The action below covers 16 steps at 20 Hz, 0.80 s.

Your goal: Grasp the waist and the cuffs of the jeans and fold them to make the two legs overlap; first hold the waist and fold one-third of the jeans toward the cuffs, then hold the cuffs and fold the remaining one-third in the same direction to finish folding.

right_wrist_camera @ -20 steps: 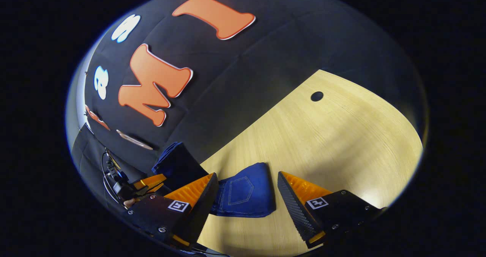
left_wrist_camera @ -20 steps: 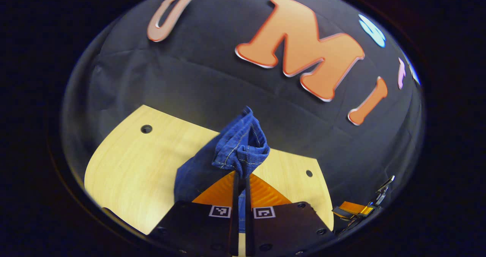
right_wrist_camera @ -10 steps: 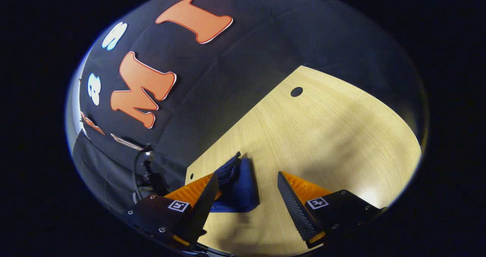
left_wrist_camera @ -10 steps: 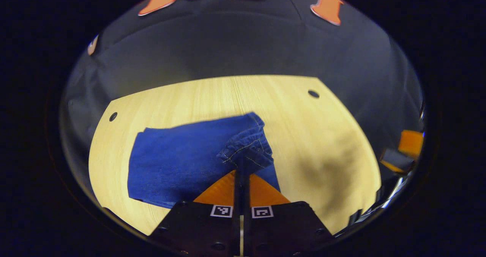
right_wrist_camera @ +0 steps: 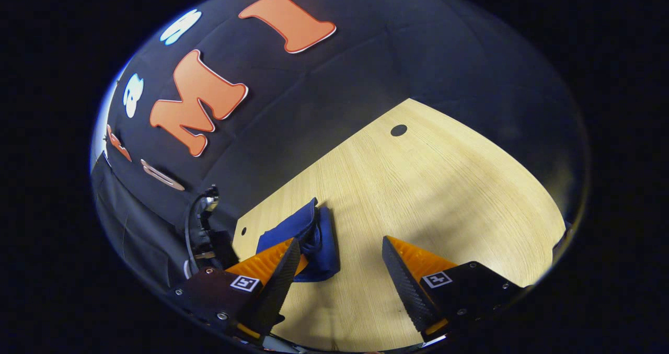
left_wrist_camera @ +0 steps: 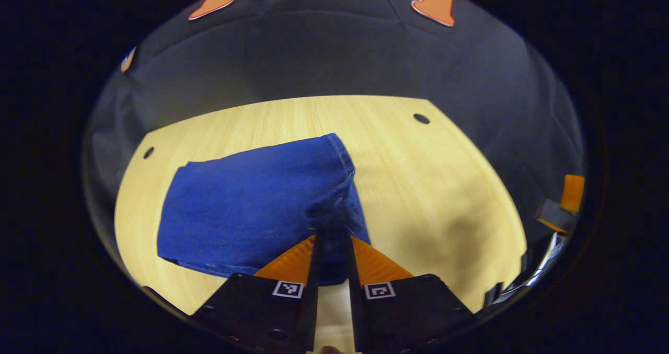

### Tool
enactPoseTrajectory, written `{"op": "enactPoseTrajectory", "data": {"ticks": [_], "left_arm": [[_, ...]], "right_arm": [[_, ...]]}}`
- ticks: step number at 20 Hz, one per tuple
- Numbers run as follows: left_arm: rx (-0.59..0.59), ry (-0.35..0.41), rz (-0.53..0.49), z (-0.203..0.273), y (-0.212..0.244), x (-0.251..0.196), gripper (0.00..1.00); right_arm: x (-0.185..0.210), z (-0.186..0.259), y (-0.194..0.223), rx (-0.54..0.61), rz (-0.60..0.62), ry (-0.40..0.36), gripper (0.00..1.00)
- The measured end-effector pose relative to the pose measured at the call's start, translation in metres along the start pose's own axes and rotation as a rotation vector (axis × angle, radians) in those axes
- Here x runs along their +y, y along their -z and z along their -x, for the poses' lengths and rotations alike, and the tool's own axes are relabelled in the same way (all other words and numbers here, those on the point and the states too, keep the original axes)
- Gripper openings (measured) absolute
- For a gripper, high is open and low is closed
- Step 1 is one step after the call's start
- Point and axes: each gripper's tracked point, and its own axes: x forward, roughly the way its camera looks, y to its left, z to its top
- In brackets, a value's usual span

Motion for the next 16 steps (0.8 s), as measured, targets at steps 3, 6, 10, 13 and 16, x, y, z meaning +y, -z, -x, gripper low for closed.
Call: {"op": "enactPoseTrajectory", "data": {"ticks": [3, 6, 10, 13, 16], "left_arm": [[-0.059, 0.154, 0.030, 0.053, -0.020, -0.008, 0.98], [-0.260, 0.099, -0.037, 0.147, -0.063, 0.037, 0.95], [-0.534, -0.056, -0.043, 0.268, -0.104, 0.129, 0.98], [-0.683, -0.166, -0.027, 0.328, -0.111, 0.179, 0.97], [-0.784, -0.221, 0.082, 0.379, -0.100, 0.223, 0.97]], "right_arm": [[0.025, 0.010, 0.002, -0.028, 0.080, 0.020, 0.98], [0.074, 0.028, -0.001, -0.100, 0.191, 0.009, 0.97], [0.135, 0.059, -0.013, -0.237, 0.368, 0.004, 0.97], [0.175, 0.080, -0.017, -0.336, 0.490, 0.012, 0.97], [0.217, 0.102, -0.017, -0.469, 0.548, -0.030, 0.97]]}}
